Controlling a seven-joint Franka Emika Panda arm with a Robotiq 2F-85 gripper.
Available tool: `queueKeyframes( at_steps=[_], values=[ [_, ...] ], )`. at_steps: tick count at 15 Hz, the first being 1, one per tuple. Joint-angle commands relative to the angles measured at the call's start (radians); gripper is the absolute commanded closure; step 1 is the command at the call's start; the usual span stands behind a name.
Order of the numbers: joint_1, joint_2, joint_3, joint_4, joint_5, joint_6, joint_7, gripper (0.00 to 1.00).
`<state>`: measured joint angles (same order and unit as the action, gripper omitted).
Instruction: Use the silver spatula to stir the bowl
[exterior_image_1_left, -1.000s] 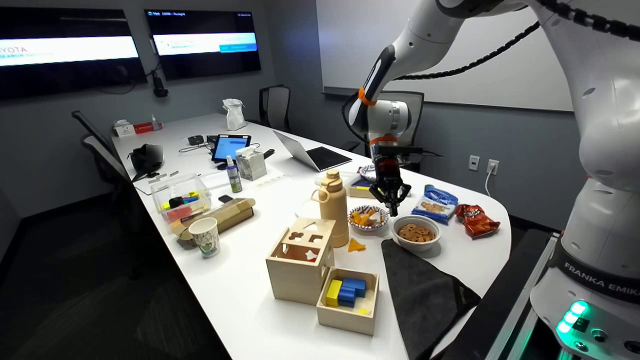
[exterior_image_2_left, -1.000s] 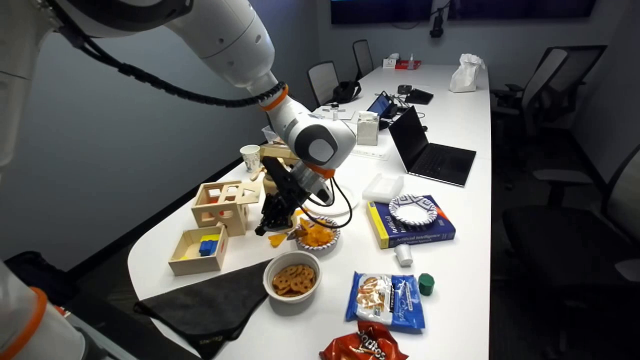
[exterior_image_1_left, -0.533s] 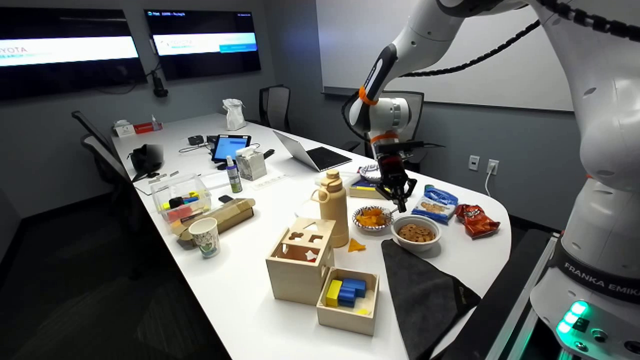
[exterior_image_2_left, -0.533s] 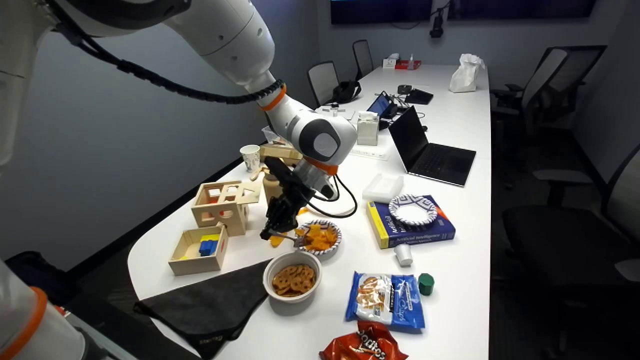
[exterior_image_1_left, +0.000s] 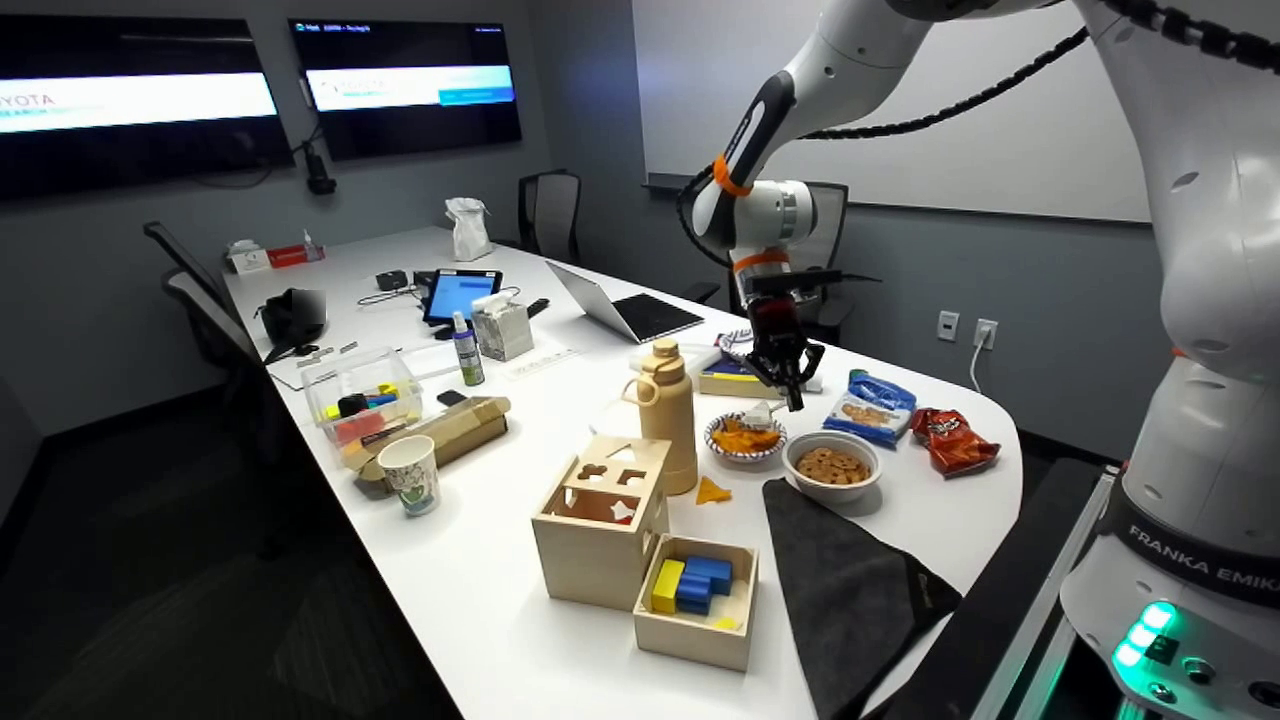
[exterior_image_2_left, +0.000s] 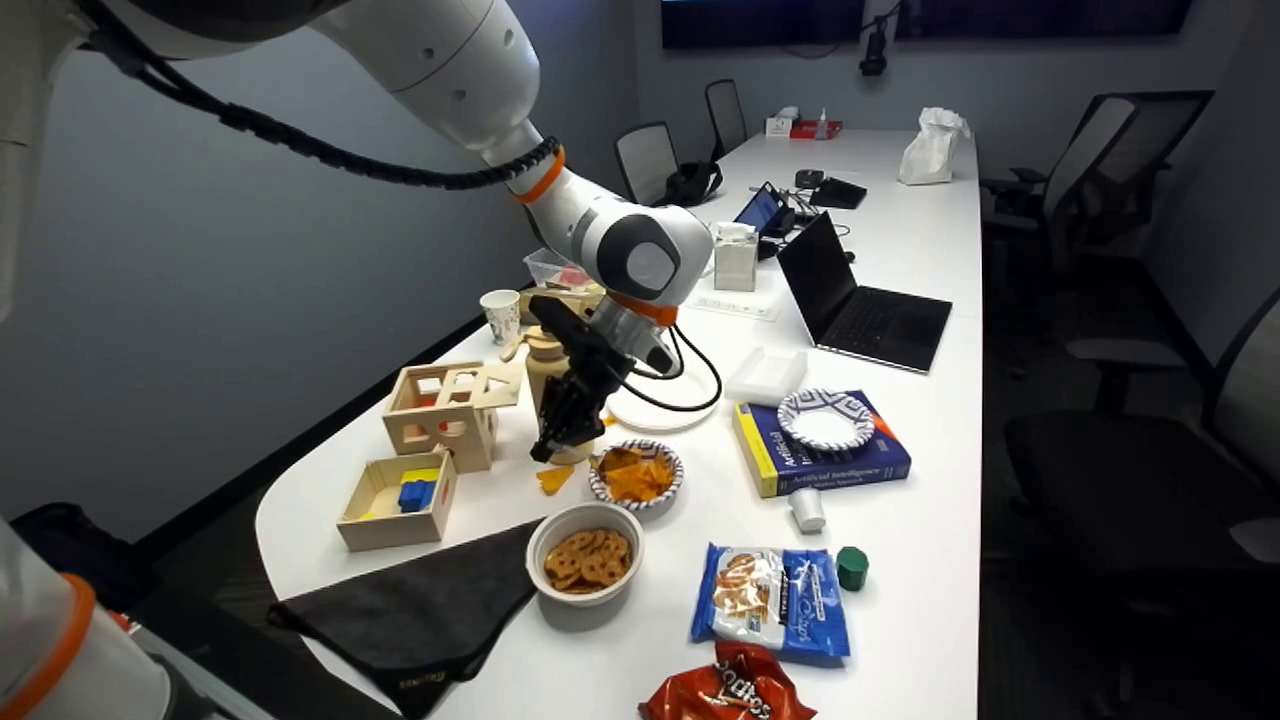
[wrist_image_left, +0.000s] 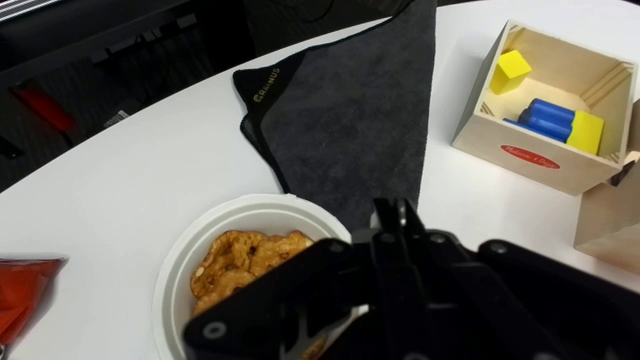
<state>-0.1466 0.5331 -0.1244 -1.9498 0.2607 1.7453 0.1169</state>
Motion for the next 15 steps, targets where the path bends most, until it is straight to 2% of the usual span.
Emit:
queueKeyframes(
  at_steps=[1, 5, 10, 15],
  values=[
    [-0.03, 0.044, 0.031, 0.054, 0.031, -0.034, -0.09, 0.99],
    [-0.048, 0.084, 0.046, 0.09, 0.046, -0.059, -0.153, 0.99],
    [-0.037, 0.109, 0.019, 0.119, 0.016, -0.12, -0.079, 0.99],
    [-0.015, 0.096, -0.013, 0.127, -0.01, -0.123, 0.038, 0.99]
  ],
)
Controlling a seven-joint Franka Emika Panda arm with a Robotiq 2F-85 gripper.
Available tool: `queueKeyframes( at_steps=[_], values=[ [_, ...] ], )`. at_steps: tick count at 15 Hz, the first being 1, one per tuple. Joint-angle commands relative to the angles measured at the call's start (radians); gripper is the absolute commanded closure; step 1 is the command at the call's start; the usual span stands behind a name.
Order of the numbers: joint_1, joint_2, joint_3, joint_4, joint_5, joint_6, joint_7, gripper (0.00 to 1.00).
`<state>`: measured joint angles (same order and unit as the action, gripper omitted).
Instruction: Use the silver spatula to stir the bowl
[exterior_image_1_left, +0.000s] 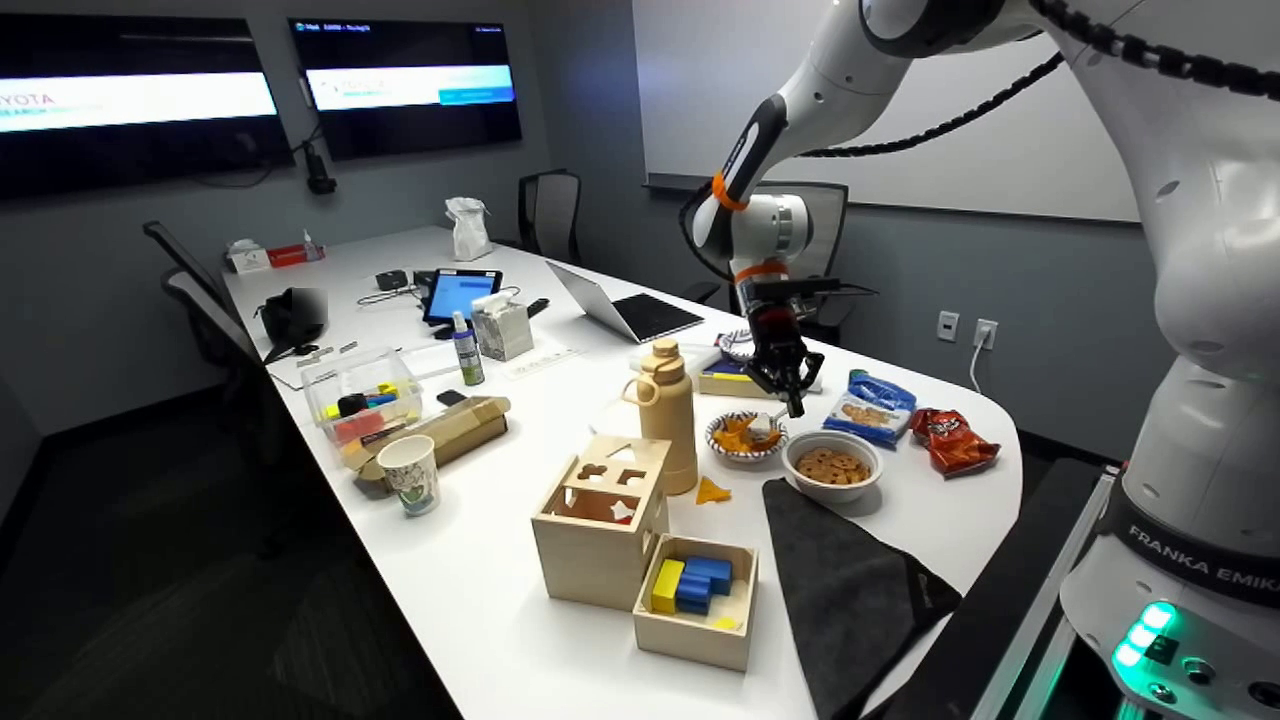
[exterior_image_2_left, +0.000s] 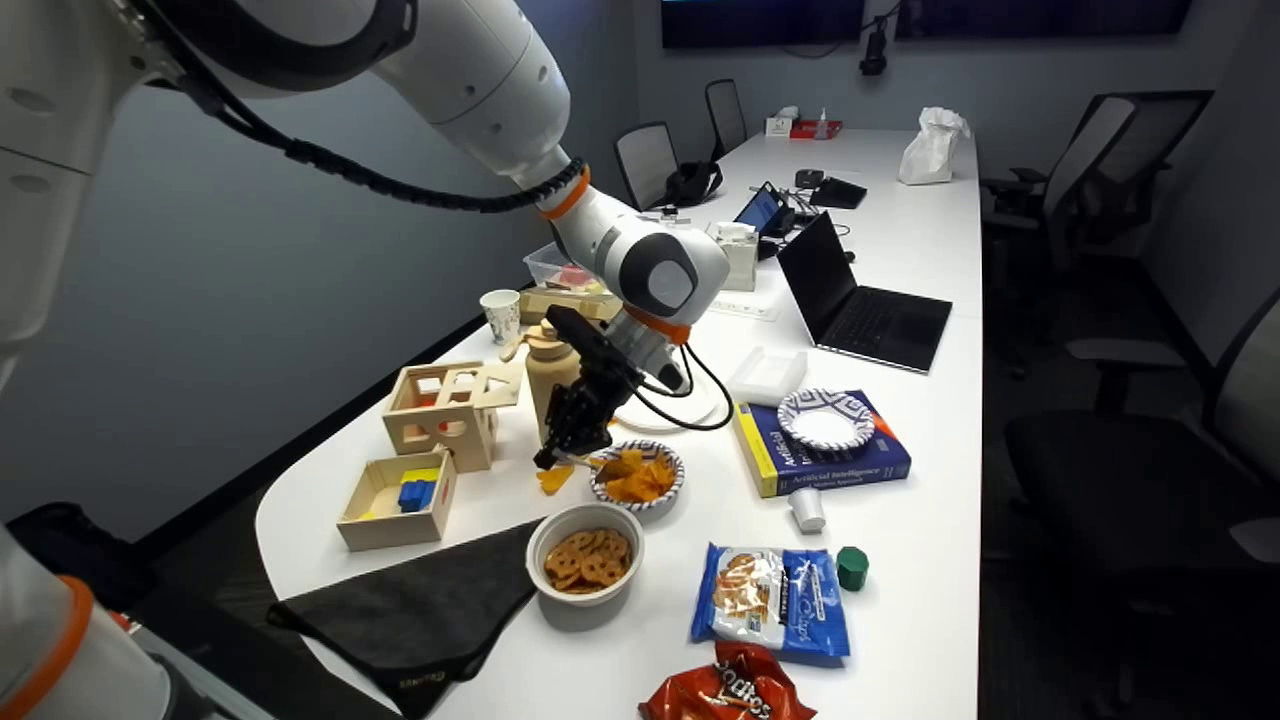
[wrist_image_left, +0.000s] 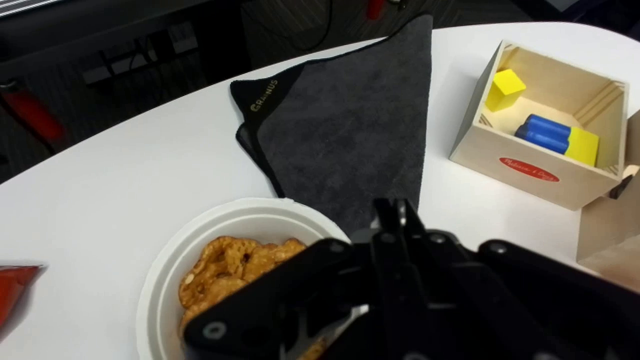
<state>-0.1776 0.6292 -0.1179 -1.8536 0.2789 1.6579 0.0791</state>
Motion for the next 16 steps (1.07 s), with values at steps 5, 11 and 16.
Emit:
queueKeyframes(
  at_steps=[5, 11, 16],
  values=[
    [0.035, -0.001, -0.041, 0.046, -0.075, 0.004, 0.17, 0.99],
    [0.031, 0.026, -0.021, 0.074, -0.081, 0.04, 0.145, 0.99],
    [0.025, 0.072, 0.006, 0.107, -0.069, -0.005, 0.112, 0.99]
  ],
)
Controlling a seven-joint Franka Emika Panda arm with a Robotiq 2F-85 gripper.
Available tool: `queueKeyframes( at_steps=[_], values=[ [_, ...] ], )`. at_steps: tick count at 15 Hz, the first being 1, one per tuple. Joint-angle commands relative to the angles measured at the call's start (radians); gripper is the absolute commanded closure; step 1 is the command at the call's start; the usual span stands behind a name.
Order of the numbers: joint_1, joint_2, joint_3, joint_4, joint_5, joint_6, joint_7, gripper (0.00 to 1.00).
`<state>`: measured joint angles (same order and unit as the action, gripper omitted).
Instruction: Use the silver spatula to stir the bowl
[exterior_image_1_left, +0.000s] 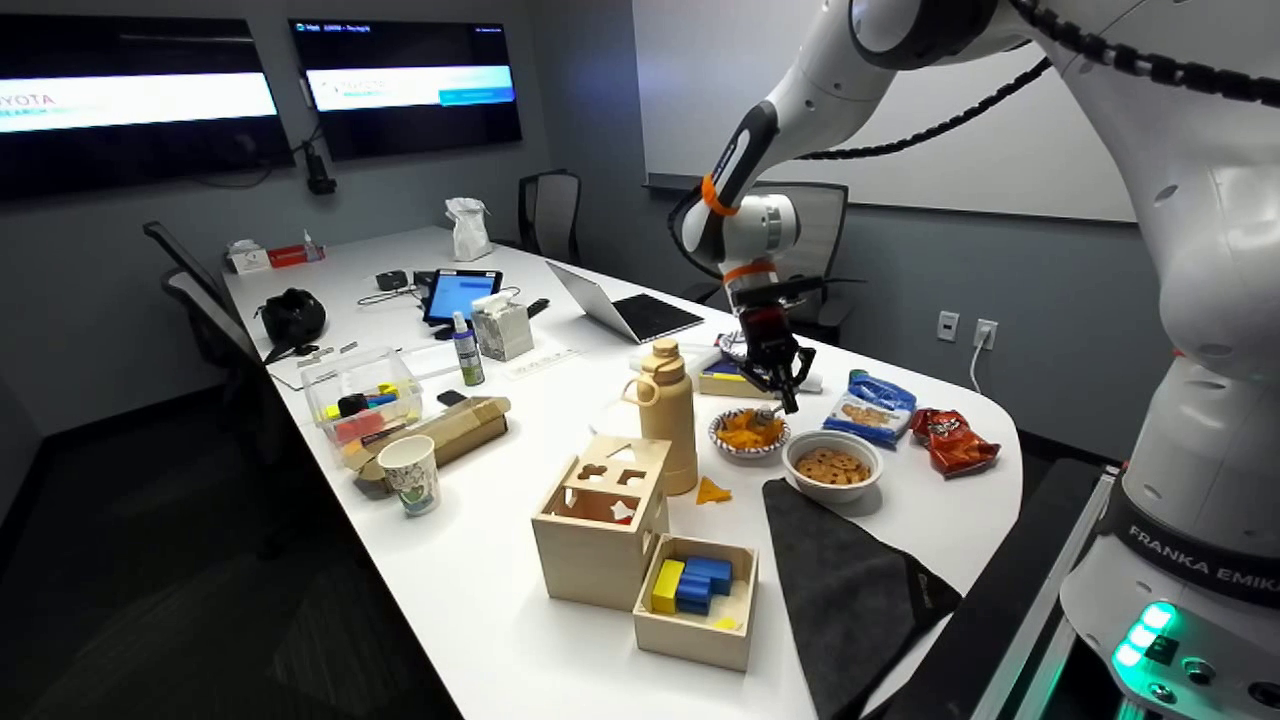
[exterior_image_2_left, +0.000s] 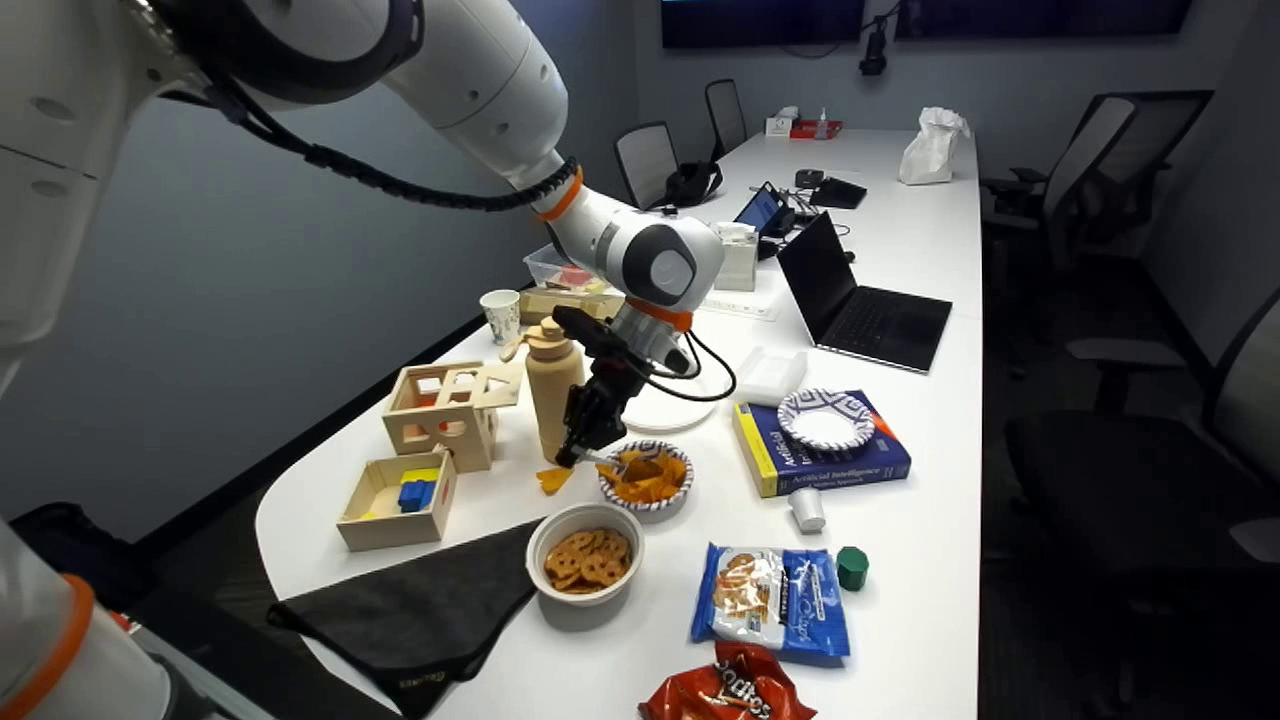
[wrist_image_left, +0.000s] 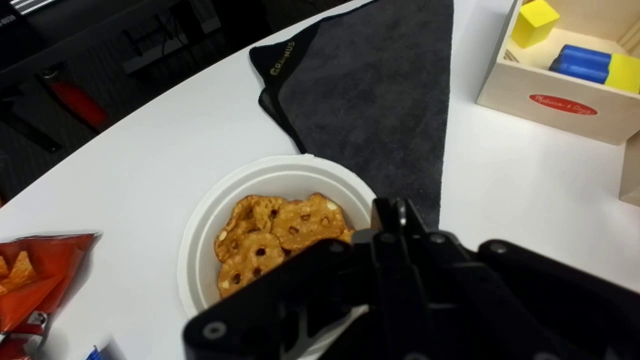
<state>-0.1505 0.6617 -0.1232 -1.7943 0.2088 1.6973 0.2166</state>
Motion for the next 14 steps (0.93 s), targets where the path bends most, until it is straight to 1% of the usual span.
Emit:
queueKeyframes(
  at_steps=[1, 5, 8, 10, 14],
  values=[
    [-0.004, 0.047, 0.015, 0.055, 0.003, -0.063, -0.03, 0.99],
    [-0.014, 0.055, 0.022, 0.082, 0.014, -0.155, -0.055, 0.99],
    [-0.025, 0.051, 0.02, 0.101, 0.03, -0.249, -0.071, 0.99],
    [-0.024, 0.049, 0.01, 0.114, 0.03, -0.305, -0.051, 0.99],
    [-0.005, 0.056, -0.014, 0.131, 0.015, -0.316, 0.017, 0.99]
  ],
)
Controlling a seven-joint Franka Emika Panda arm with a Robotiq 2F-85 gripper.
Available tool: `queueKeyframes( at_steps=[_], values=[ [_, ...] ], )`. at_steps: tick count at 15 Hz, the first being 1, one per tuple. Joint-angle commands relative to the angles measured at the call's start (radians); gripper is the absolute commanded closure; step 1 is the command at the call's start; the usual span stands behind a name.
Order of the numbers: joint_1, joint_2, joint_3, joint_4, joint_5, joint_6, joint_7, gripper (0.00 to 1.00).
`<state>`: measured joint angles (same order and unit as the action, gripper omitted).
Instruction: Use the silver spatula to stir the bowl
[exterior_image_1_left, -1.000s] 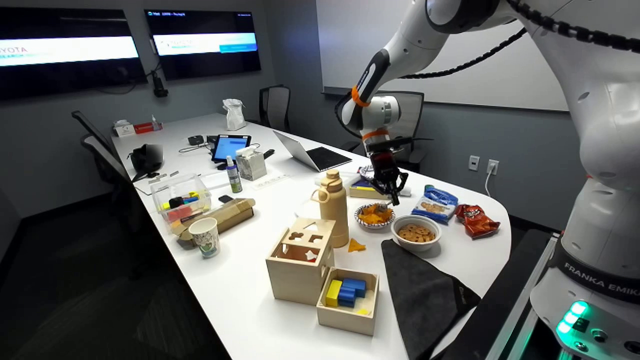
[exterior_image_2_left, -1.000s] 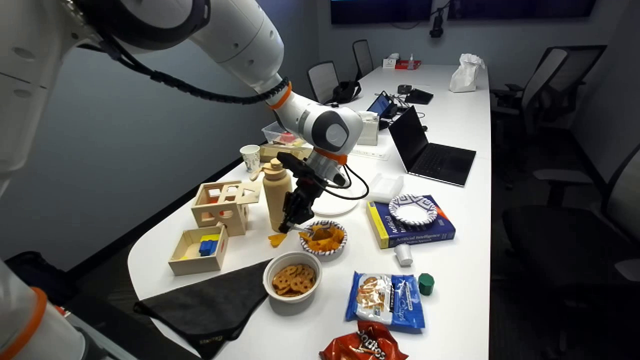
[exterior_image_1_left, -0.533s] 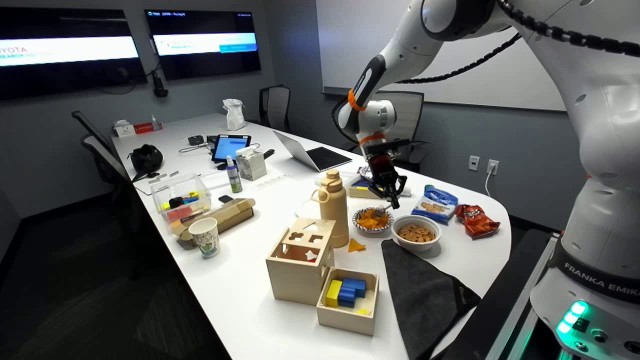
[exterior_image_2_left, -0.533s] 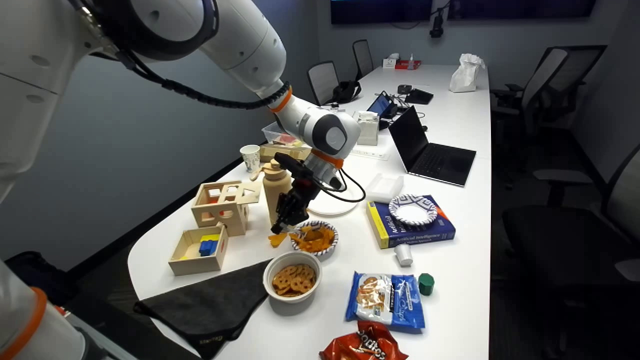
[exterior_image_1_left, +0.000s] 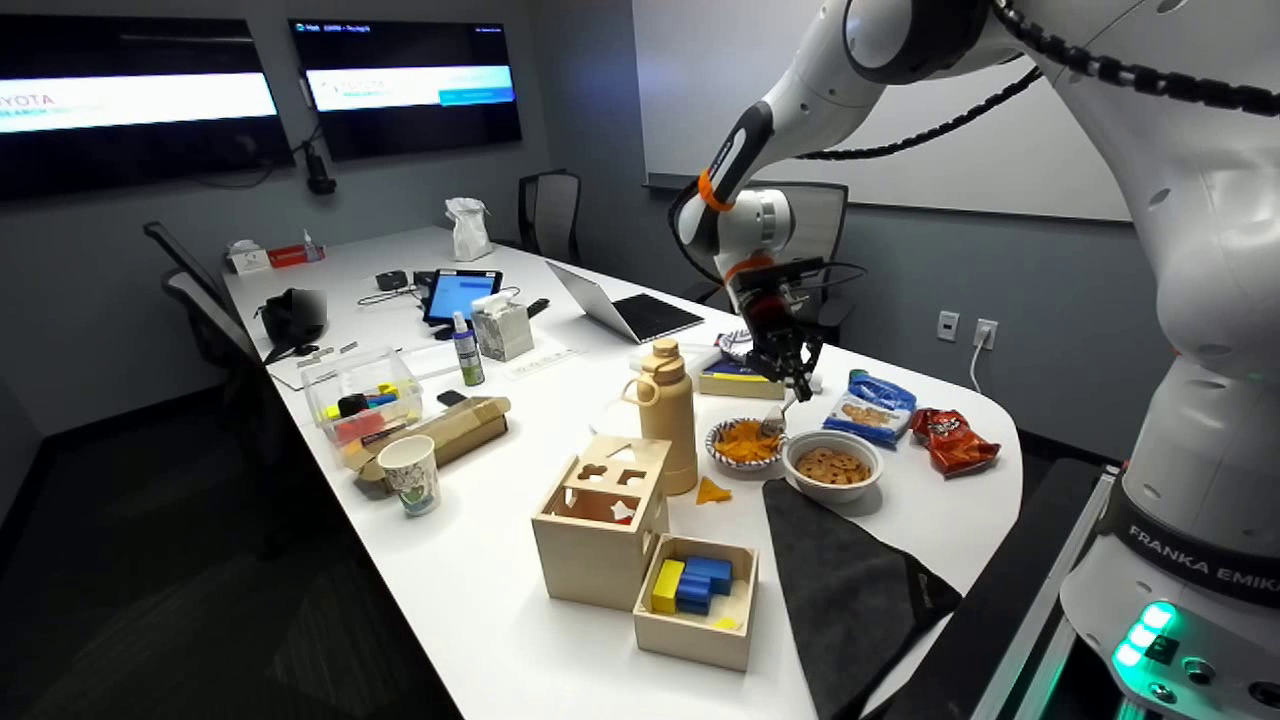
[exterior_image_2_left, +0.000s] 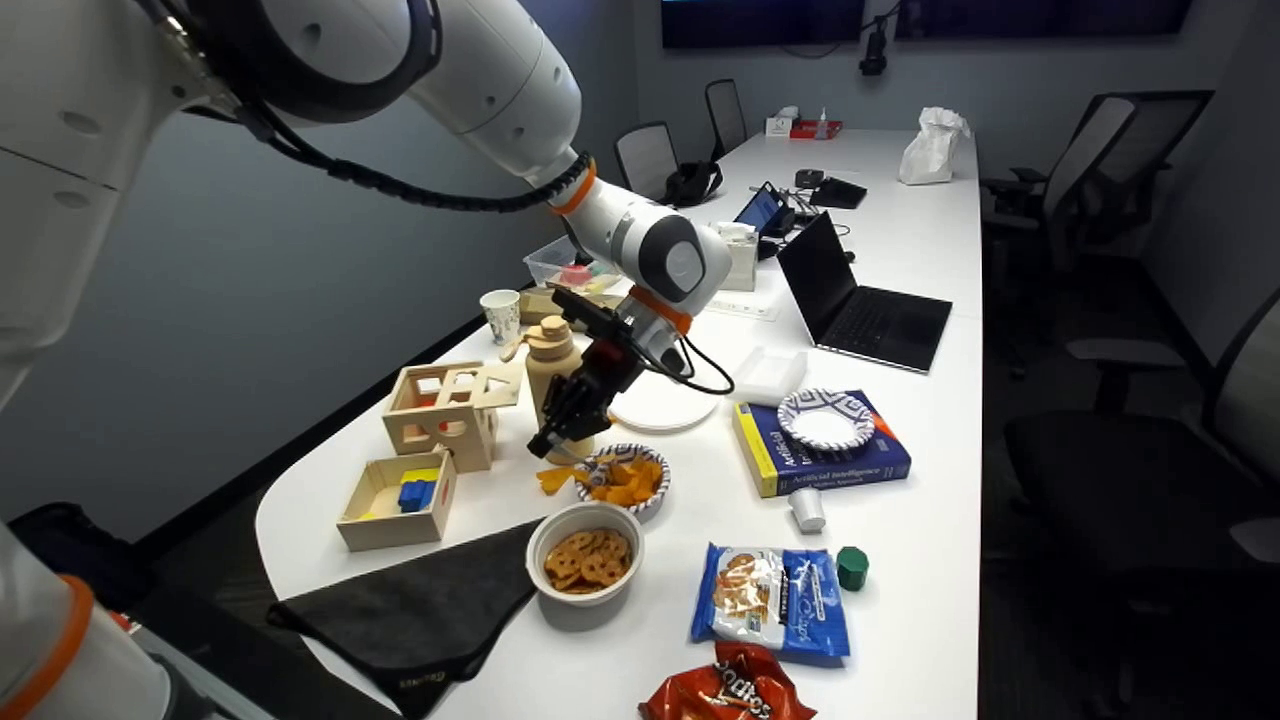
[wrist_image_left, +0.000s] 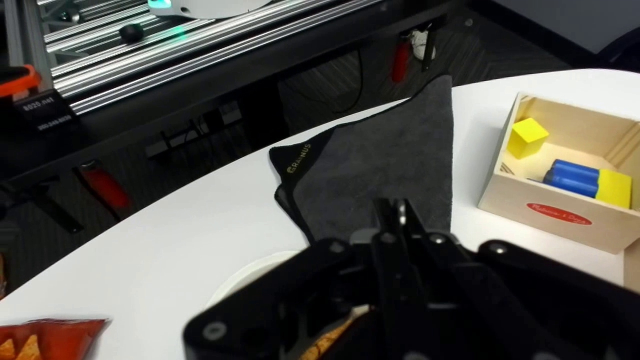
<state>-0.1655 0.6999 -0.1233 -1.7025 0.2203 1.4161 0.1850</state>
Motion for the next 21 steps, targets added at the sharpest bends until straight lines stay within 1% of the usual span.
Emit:
queueKeyframes(
  at_steps=[1, 5, 8, 11, 14, 17, 19, 21],
  values=[
    [0.013, 0.025, -0.016, 0.043, 0.0, -0.027, 0.062, 0.99],
    [0.03, 0.04, -0.019, 0.045, -0.017, 0.037, 0.1, 0.99],
    [0.031, 0.055, -0.008, 0.05, -0.011, 0.083, 0.071, 0.99],
    [0.012, 0.058, 0.013, 0.054, 0.017, 0.08, 0.022, 0.99],
    [-0.018, 0.053, 0.036, 0.059, 0.056, 0.042, -0.063, 0.99],
    [-0.043, 0.062, 0.051, 0.075, 0.09, -0.038, -0.139, 0.99],
    [-0.053, 0.071, 0.052, 0.092, 0.106, -0.113, -0.158, 0.99],
    [-0.052, 0.08, 0.04, 0.106, 0.109, -0.168, -0.138, 0.99]
  ],
)
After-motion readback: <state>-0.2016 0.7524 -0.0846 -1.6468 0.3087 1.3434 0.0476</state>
